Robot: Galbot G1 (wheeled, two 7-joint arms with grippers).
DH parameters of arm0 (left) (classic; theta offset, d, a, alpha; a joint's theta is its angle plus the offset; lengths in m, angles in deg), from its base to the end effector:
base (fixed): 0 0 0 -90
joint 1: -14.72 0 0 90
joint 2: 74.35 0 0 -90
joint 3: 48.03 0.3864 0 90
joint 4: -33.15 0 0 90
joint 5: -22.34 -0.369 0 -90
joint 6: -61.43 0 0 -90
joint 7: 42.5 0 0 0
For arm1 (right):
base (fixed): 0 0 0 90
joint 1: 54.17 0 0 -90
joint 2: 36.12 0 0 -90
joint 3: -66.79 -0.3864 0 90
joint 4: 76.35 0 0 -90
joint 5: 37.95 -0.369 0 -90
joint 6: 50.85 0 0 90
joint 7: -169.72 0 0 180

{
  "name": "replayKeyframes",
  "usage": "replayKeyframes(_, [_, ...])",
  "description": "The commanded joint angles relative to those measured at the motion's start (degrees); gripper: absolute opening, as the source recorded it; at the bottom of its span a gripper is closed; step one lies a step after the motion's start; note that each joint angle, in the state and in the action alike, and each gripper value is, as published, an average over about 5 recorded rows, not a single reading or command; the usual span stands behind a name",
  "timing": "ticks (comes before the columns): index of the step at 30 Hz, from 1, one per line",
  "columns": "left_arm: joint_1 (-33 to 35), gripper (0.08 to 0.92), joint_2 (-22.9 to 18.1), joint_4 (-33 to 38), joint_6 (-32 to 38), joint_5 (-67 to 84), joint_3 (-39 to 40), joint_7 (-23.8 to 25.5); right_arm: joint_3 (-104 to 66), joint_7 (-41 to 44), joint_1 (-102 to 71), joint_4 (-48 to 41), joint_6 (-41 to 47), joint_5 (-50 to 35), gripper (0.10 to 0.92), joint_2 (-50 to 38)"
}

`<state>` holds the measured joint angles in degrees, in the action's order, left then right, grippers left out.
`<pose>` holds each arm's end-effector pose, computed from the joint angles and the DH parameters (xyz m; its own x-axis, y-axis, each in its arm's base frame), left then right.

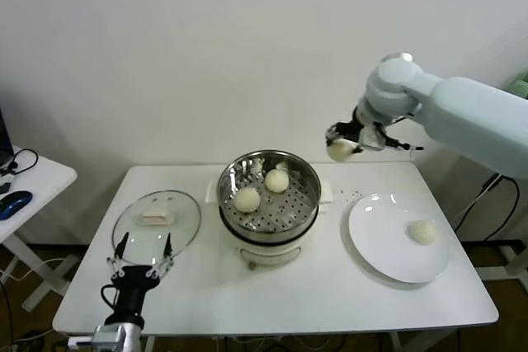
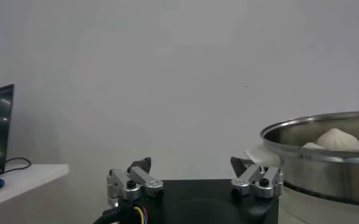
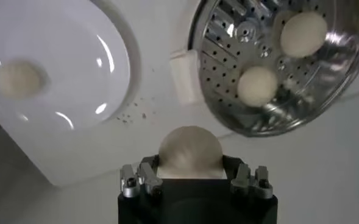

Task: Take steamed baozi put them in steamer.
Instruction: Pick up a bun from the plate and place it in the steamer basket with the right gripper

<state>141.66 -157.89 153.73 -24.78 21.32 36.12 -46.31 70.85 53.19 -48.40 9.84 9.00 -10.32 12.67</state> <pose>0.1361 0.0545 -0.3448 -0.9961 -0.0844 0.0265 -0.0787 0.9822 0.1703 0.5509 0.0056 0.0295 -0.4742 -0.0716 0.8775 -0.1132 -0.9835 -0.1414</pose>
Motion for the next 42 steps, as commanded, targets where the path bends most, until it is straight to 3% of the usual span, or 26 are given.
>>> replayKeyframes(1, [0.7,0.823,0.8,0.1,0.0,0.3,-0.2,0.0,-0.2,-1.1,-2.1,3.8,-6.5,10.1,0.695,12.0])
replayKeyframes(15, [0.8,0.823,1.8,0.5,-0.5,0.5,0.4,-0.1,5.2,-1.2,-8.6,2.6,-5.6,8.0,0.696,22.5])
replayKeyframes(42, [0.8,0.823,1.5,0.1,-0.7,0.0,1.5,-0.2,8.0,-1.6,-9.9,5.4,-6.8,10.1,0.712,13.9])
